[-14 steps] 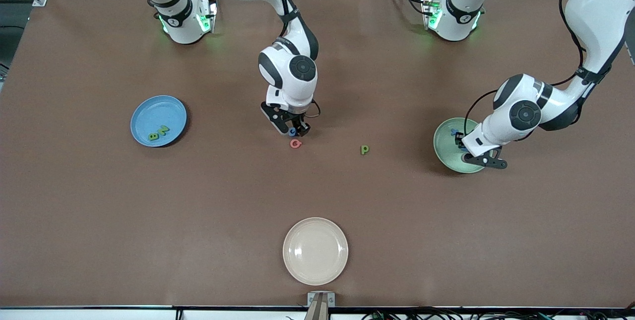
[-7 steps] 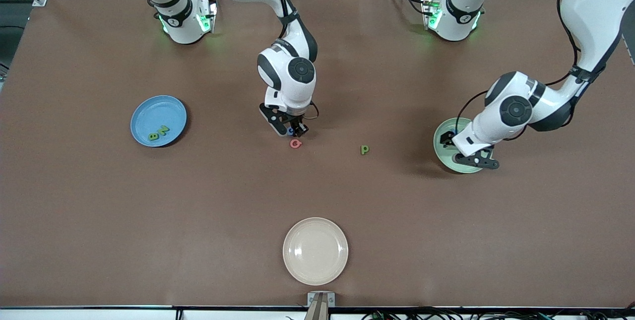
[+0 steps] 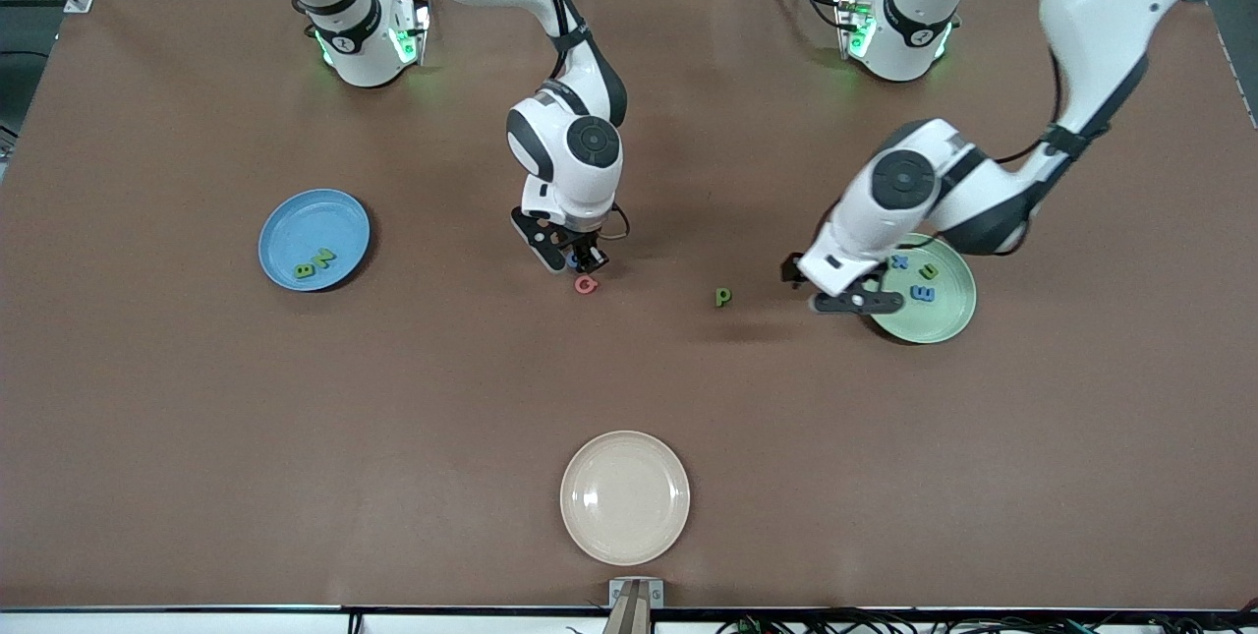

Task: Sort uppercase to blue plate, lowercase to green plate
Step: 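Release the m on the green plate while the right gripper grasps the G, then carry the G to the blue plate while the left gripper carries the d, then release the d on the green plate while the right gripper grasps Q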

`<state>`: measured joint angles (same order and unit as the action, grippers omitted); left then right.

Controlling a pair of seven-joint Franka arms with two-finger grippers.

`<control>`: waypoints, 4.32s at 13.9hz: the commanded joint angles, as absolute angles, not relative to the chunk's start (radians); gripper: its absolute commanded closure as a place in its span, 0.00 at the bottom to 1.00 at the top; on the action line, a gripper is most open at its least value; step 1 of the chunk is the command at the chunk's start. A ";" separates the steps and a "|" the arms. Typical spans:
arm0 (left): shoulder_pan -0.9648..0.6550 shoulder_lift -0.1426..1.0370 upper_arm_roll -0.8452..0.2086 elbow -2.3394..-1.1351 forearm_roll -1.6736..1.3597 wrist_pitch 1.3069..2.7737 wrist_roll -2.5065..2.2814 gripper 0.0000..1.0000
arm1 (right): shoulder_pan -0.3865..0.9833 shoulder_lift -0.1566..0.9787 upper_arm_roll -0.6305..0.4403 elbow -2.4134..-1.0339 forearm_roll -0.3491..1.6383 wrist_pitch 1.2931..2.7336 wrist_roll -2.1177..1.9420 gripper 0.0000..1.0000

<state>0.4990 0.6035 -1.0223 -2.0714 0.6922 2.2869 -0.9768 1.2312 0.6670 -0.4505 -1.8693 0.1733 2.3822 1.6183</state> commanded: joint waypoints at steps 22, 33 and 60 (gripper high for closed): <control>0.025 0.816 -0.726 -1.804 0.703 2.273 -1.287 0.74 | 1.121 0.365 -0.802 -2.078 0.103 1.954 0.746 1.00; 0.289 0.758 -0.852 -1.896 0.704 2.231 -1.113 0.99 | 1.109 0.275 -1.054 -2.215 0.044 1.973 0.411 0.00; 0.897 0.769 -1.103 -2.080 0.838 2.069 -0.667 0.01 | 1.275 0.699 -0.709 -1.807 0.606 2.304 1.277 0.03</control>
<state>0.8984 0.7843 -1.0936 -2.0868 0.8227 2.0756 -0.6584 1.2898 0.6804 -0.7284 -1.8303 0.5859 2.2665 1.2151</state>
